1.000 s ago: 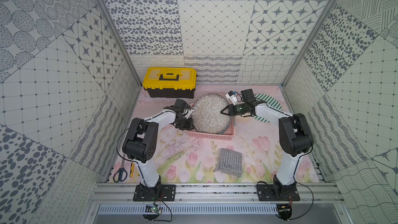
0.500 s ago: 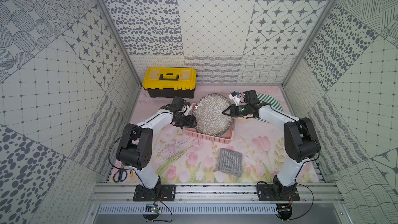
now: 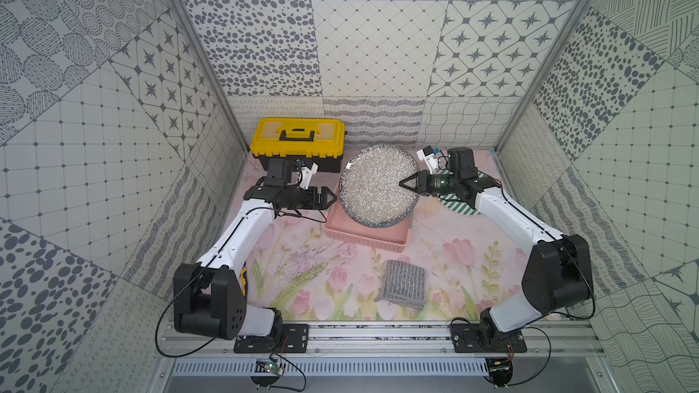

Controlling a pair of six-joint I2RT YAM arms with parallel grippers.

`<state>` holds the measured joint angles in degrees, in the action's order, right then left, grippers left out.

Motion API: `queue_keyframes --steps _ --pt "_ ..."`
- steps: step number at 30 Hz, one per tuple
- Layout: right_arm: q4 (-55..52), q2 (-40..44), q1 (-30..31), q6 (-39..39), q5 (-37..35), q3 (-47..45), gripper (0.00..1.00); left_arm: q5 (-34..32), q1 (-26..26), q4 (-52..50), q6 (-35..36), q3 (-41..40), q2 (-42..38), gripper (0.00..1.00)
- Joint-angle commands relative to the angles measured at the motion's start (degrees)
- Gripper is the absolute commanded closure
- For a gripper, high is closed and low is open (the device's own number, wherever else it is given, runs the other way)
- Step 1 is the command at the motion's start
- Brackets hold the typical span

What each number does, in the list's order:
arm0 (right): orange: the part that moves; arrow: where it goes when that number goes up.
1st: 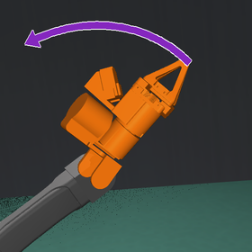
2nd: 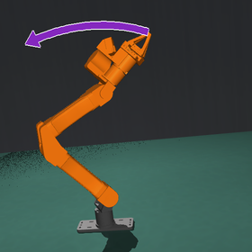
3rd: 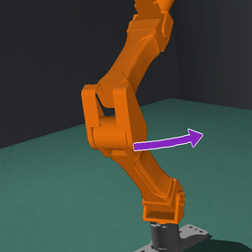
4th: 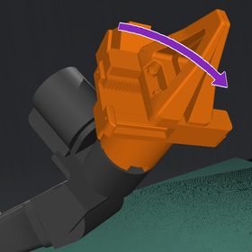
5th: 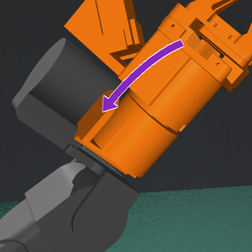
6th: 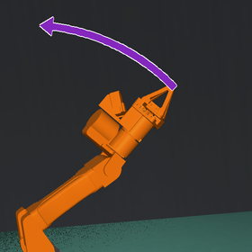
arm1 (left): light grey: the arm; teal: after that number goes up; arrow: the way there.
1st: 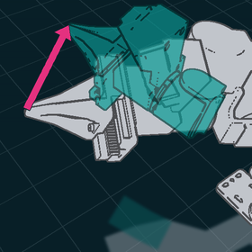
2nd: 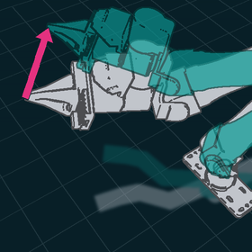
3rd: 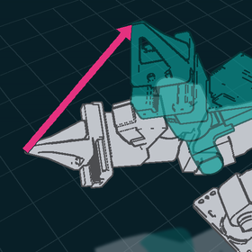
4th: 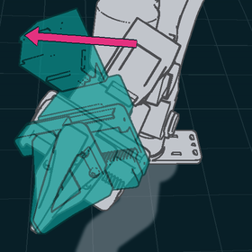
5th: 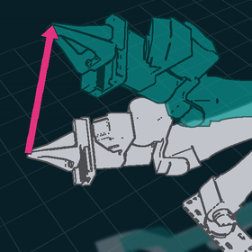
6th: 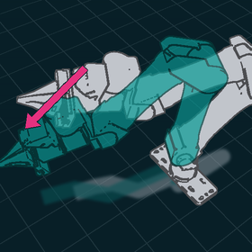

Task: Wipe the wet plate dry
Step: Pick up the plate from the bin.

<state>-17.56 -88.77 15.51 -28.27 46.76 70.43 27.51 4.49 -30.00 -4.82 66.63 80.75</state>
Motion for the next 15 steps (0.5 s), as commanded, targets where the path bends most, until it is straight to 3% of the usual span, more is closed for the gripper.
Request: queue_keyframes --steps 1,6,15 --pt "13.2 7.7 0.6 -4.8 10.6 -1.0 1.0 16.0 -1.5 -3.8 -1.2 -0.6 -5.8 0.01" --pt "13.6 11.8 2.7 -4.8 12.3 -5.2 1.0 24.3 -1.5 -3.8 -4.7 -2.3 -8.1 0.02" --pt "14.4 13.4 8.8 -3.1 13.0 -7.7 1.0 29.9 -1.5 -3.9 -6.0 -3.0 -7.7 0.11"
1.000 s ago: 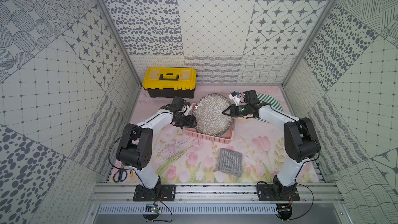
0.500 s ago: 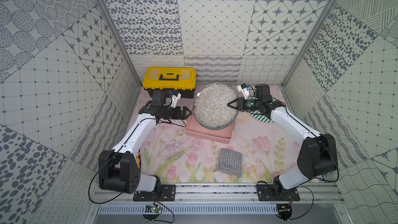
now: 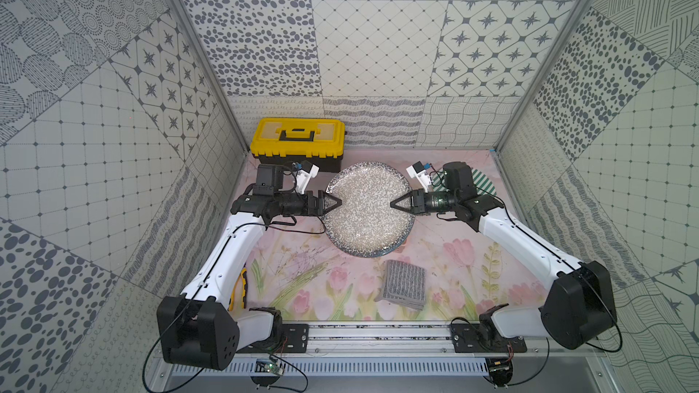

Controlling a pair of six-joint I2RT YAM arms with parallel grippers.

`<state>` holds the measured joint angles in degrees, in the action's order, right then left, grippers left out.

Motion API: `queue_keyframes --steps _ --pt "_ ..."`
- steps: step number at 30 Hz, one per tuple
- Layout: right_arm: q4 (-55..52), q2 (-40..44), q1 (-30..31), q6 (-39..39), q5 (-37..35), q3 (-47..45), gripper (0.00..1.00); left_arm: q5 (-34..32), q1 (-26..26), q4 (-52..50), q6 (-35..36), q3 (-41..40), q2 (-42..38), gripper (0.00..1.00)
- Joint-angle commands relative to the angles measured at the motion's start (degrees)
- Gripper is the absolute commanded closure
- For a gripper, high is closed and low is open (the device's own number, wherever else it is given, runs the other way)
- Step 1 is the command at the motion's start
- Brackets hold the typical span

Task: Wipe the wet plate dry
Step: Pick up the plate from the bin.

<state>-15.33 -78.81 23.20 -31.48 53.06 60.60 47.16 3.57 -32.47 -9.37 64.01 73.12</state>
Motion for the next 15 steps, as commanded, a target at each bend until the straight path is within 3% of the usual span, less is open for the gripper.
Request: queue_keyframes --steps 1,11,15 --pt "12.3 3.5 1.4 0.2 6.6 2.1 1.0 11.1 -0.7 -1.6 -1.4 -0.4 -0.1 0.13" --pt "15.2 1.0 2.5 0.2 7.0 2.2 1.0 19.2 -0.7 -4.8 1.0 -1.1 -0.9 0.45" --pt "16.9 -0.3 2.6 0.5 7.6 2.4 1.0 22.4 -0.6 -6.1 2.3 -1.3 -1.1 0.51"
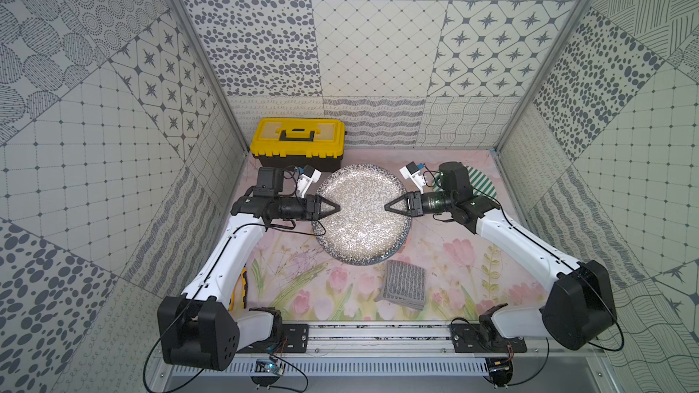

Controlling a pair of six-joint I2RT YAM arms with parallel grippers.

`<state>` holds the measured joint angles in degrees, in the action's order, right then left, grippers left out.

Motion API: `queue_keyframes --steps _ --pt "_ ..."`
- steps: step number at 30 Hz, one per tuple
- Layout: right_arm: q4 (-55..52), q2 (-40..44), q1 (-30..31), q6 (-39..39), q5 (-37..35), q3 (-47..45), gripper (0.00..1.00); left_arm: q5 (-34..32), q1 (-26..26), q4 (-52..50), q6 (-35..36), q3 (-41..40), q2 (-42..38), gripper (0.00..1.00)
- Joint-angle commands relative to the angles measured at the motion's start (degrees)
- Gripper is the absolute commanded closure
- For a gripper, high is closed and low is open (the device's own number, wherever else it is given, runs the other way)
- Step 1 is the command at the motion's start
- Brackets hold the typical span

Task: Wipe the wet plate dry
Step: Pick up the plate from the bin, then pick up the towel at the center of the board.

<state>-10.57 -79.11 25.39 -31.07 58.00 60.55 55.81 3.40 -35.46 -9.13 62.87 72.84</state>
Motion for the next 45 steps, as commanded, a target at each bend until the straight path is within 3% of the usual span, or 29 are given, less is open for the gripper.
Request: queue_keyframes --steps 1,4,8,11,16,17,18,20,25,32,37,41,45 --pt "12.1 -0.5 0.4 0.4 2.7 2.8 1.0 14.6 -0.5 -3.4 2.3 -0.3 -0.9 0.52" --pt "11.5 -2.2 0.4 1.5 2.9 3.6 1.0 15.8 -0.4 -3.8 2.5 -0.3 -0.9 0.64" --pt "10.8 -4.5 0.3 2.6 2.7 4.5 1.0 15.6 -0.5 -4.0 2.4 0.0 -0.7 0.89" --pt "10.3 -5.7 0.1 3.1 1.8 5.0 1.0 15.0 -0.4 -3.8 2.0 0.3 -0.7 1.0" --pt "7.1 -6.5 -0.8 3.7 -1.9 5.5 0.98 14.1 -0.4 -2.8 1.5 0.4 -1.3 1.0" --pt "6.5 -6.3 -1.1 3.7 -3.1 5.3 0.86 13.8 -0.5 -2.7 1.6 0.5 -1.5 1.0" --pt "5.0 -5.6 -1.6 3.7 -5.5 5.0 0.68 13.6 -0.5 -2.4 1.7 0.5 -1.8 1.0" --pt "1.6 -3.9 -2.4 4.3 -10.4 4.2 0.51 13.4 -0.6 -1.6 1.3 0.3 -2.3 1.0" --pt "-9.5 3.3 -2.9 7.2 -27.5 0.5 0.37 13.0 -0.9 1.3 -0.5 -0.5 -2.6 1.0" --pt "-19.0 15.9 2.0 7.1 -41.4 -10.0 0.36 10.9 -1.1 4.4 -3.0 -1.4 -2.8 1.0" --pt "-21.5 21.0 15.3 2.0 -51.8 -17.4 0.36 10.6 -1.4 5.7 -4.3 -1.4 -2.3 1.0" --pt "-21.3 19.8 27.0 -3.2 -59.6 -21.7 0.38 10.1 -1.4 5.9 -4.4 -1.6 -2.1 1.0" --pt "-20.3 14.3 32.8 -6.4 -64.2 -23.5 0.42 9.7 -1.5 6.3 -4.8 -1.9 -1.8 1.0"
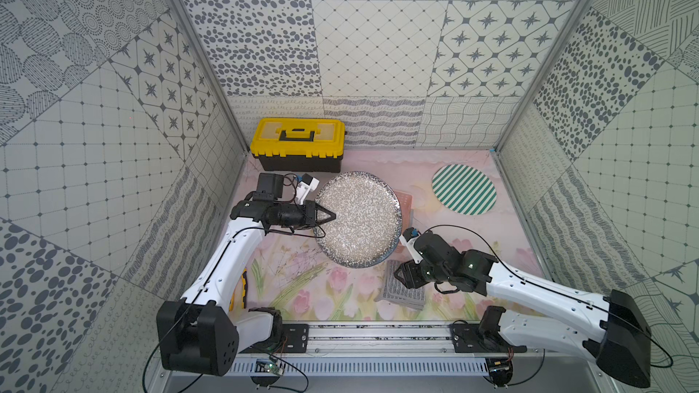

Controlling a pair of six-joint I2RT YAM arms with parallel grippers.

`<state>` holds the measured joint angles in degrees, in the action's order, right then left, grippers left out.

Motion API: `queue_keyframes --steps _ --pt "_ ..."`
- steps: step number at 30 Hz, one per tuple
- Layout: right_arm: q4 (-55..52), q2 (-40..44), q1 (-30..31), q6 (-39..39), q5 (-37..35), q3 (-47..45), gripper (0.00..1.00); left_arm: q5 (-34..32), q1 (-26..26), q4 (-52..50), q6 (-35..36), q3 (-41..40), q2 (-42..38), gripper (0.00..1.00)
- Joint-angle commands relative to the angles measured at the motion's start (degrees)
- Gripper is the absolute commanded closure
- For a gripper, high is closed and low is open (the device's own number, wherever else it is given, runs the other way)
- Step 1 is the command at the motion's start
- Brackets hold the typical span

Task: Wipe the wet plate dry
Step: Pick up the towel at the center of the board.

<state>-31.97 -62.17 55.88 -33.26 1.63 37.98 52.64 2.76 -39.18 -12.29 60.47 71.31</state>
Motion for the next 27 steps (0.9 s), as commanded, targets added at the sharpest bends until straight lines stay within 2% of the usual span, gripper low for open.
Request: queue_keyframes --steps 1,9,17,18,19,22,23,27 --pt "1.3 -4.3 3.5 -4.6 -8.8 -0.9 0.43 12.9 -0.9 10.0 -1.7 0.5 -0.3 1.0" --pt "2.7 -15.8 7.1 -6.0 -11.3 0.4 0.45 12.8 -0.9 10.3 -2.2 0.1 -1.2 1.0" --pt "2.7 -18.4 8.6 -6.6 -12.1 -0.5 0.47 13.1 -1.0 10.8 -2.8 0.2 -1.3 1.0" --pt "2.7 -18.1 8.6 -6.7 -12.2 -0.8 0.51 13.1 -1.1 10.9 -2.8 0.2 -1.3 1.0" --pt "2.7 -18.0 8.7 -6.9 -12.3 -1.0 0.6 13.1 -1.0 11.0 -2.8 0.2 -1.3 1.0" --pt "2.7 -17.1 8.7 -7.1 -12.8 -1.6 0.93 13.1 -1.1 10.9 -2.8 0.3 -1.4 1.0" --pt "2.7 -16.6 8.8 -7.2 -13.1 -1.7 1.0 13.1 -1.0 10.9 -2.8 0.3 -1.5 1.0" --pt "2.5 -9.4 9.5 -7.3 -15.1 -3.1 1.0 13.1 -1.0 10.8 -2.7 0.2 -1.7 1.0"
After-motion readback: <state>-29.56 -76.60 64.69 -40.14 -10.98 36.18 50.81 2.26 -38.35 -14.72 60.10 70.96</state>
